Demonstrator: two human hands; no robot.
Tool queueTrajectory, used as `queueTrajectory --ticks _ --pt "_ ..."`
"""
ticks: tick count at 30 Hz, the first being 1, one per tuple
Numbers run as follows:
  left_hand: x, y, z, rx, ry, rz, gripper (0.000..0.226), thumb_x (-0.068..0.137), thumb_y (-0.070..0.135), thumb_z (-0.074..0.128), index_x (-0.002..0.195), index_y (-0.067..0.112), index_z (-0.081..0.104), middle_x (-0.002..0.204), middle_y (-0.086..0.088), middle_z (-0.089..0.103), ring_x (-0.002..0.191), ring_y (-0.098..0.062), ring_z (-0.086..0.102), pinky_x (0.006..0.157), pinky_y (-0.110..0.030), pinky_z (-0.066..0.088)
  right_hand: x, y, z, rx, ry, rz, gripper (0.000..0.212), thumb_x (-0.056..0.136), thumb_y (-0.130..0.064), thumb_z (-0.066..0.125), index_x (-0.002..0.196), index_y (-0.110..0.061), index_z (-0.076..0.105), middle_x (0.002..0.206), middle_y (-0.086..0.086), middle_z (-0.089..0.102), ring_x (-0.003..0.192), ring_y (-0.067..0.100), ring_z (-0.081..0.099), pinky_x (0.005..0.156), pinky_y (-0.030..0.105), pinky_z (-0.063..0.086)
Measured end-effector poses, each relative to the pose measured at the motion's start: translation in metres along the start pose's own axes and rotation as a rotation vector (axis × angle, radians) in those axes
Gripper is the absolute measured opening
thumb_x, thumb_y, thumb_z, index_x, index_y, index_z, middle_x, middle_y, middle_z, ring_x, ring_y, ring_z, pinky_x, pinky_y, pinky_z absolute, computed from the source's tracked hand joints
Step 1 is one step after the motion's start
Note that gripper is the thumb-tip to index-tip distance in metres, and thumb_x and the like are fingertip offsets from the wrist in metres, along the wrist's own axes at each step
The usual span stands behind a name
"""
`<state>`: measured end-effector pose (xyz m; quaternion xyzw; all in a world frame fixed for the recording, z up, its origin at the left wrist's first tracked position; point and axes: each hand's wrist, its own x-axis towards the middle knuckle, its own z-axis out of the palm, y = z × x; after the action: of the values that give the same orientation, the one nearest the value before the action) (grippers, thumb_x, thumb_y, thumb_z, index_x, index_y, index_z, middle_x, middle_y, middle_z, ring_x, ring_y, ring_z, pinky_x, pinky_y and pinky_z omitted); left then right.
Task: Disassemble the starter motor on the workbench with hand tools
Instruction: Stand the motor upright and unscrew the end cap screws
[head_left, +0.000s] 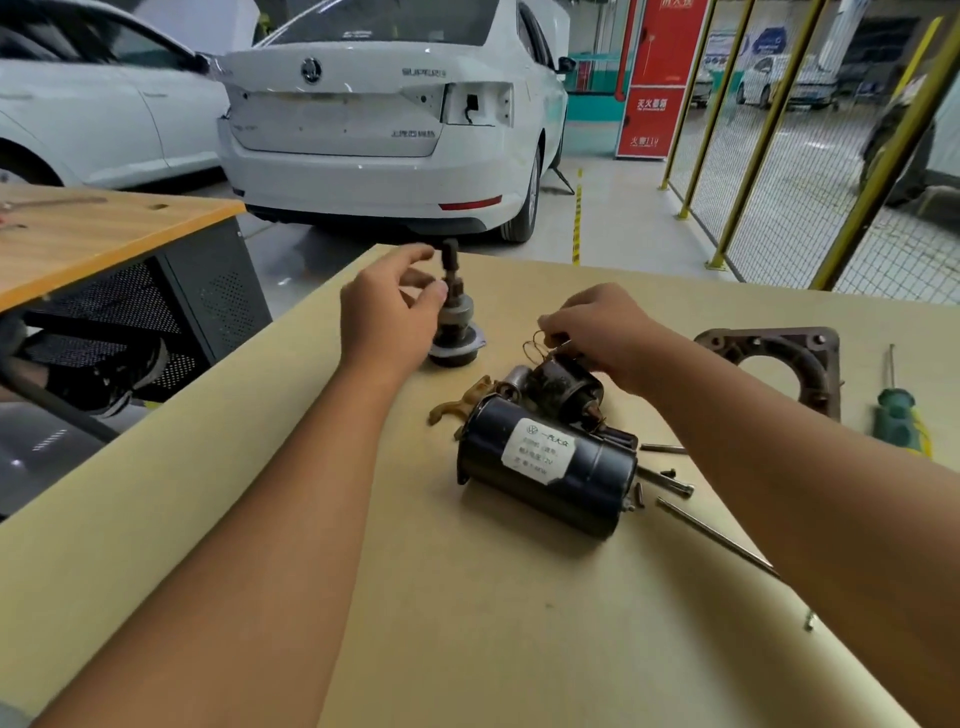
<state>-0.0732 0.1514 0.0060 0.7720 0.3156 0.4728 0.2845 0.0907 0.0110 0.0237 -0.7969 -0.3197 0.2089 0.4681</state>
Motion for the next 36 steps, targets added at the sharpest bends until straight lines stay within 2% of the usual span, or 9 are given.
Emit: queueTrajectory --ticks 4,6,8,12,15,20,25,29,36 --pt "-0.007 0.006 0.001 0.131 -0.004 0.001 0.023 0.093 0.030 0.074 0.114 0.022 0.074 0.088 0.007 0.070 0.077 -0.007 0.062 0.072 -0.029 0.057 0.004 0.011 -0.010 -0.123 0.170 0.005 0.017 0.087 -0.022 0.070 0.088 -0.005 0.070 0.077 0.013 0.074 0.055 0.021 0.066 0.047 0.026 0.049" --pt "-0.013 0.022 -0.006 0.138 -0.107 0.067 0.014 0.089 0.044 0.073 0.089 0.030 0.073 0.077 0.015 0.066 0.071 0.003 0.062 0.060 -0.017 0.049 0.004 0.017 -0.012 -0.342 0.127 -0.005 0.023 0.085 -0.026 0.072 0.092 -0.004 0.072 0.082 0.013 0.072 0.071 0.026 0.069 0.055 0.032 0.057" --pt "-0.021 0.037 -0.011 0.145 -0.372 0.042 0.039 0.078 0.070 0.065 0.079 0.031 0.073 0.075 0.016 0.067 0.071 0.007 0.063 0.061 -0.018 0.048 0.001 0.016 -0.012 -0.474 0.152 -0.078 0.030 0.086 -0.034 0.070 0.095 -0.005 0.073 0.091 0.013 0.072 0.086 0.030 0.067 0.071 0.039 0.058" --pt "-0.035 0.055 -0.031 0.255 -0.806 0.001 0.069 0.051 0.093 0.058 0.091 0.040 0.075 0.085 0.015 0.072 0.077 0.001 0.067 0.071 -0.028 0.055 -0.024 -0.001 -0.020 -0.294 0.072 -0.236 0.023 0.087 -0.044 0.070 0.092 -0.021 0.071 0.090 -0.001 0.067 0.079 0.015 0.063 0.060 0.027 0.045" --pt "-0.040 0.070 -0.040 0.213 -0.942 0.104 0.067 0.046 0.085 0.073 0.100 0.046 0.073 0.096 0.022 0.070 0.089 0.003 0.066 0.079 -0.030 0.058 -0.053 -0.001 -0.029 -0.438 -0.102 -0.231 0.027 0.083 -0.049 0.073 0.101 -0.029 0.071 0.095 -0.006 0.067 0.087 0.013 0.062 0.062 0.027 0.047" --pt "-0.061 0.093 -0.018 0.401 -1.177 0.313 0.090 0.041 0.067 0.093 0.121 0.048 0.057 0.108 0.023 0.062 0.098 -0.001 0.062 0.085 -0.037 0.057 -0.092 0.019 -0.050 -0.276 0.047 -0.238 0.011 0.087 -0.035 0.072 0.094 -0.027 0.073 0.089 -0.008 0.072 0.077 0.012 0.069 0.063 0.026 0.051" --pt "-0.070 0.093 -0.005 0.554 -1.091 0.450 0.076 0.046 0.052 0.088 0.110 0.051 0.046 0.099 0.019 0.059 0.087 -0.007 0.059 0.070 -0.033 0.052 -0.126 0.043 -0.062 -0.017 0.089 -0.134 0.008 0.092 -0.018 0.068 0.087 -0.017 0.074 0.076 0.005 0.073 0.062 0.023 0.070 0.056 0.038 0.060" --pt "-0.071 0.086 -0.010 0.366 -1.071 0.374 0.068 0.042 0.046 0.082 0.105 0.047 0.054 0.098 0.020 0.065 0.088 -0.003 0.063 0.075 -0.040 0.058 -0.150 0.057 -0.063 -0.059 0.083 -0.291 0.008 0.091 -0.023 0.068 0.086 -0.022 0.074 0.074 -0.002 0.072 0.061 0.014 0.067 0.056 0.033 0.056" --pt "-0.064 0.069 -0.014 -0.174 -0.935 0.214 0.063 0.050 0.029 0.090 0.108 0.032 0.067 0.104 0.007 0.075 0.100 -0.016 0.073 0.087 -0.038 0.061 -0.159 0.067 -0.102 -0.709 0.007 -0.327 0.021 0.084 -0.049 0.072 0.084 -0.028 0.071 0.074 -0.012 0.063 0.067 0.006 0.059 0.060 0.031 0.052"
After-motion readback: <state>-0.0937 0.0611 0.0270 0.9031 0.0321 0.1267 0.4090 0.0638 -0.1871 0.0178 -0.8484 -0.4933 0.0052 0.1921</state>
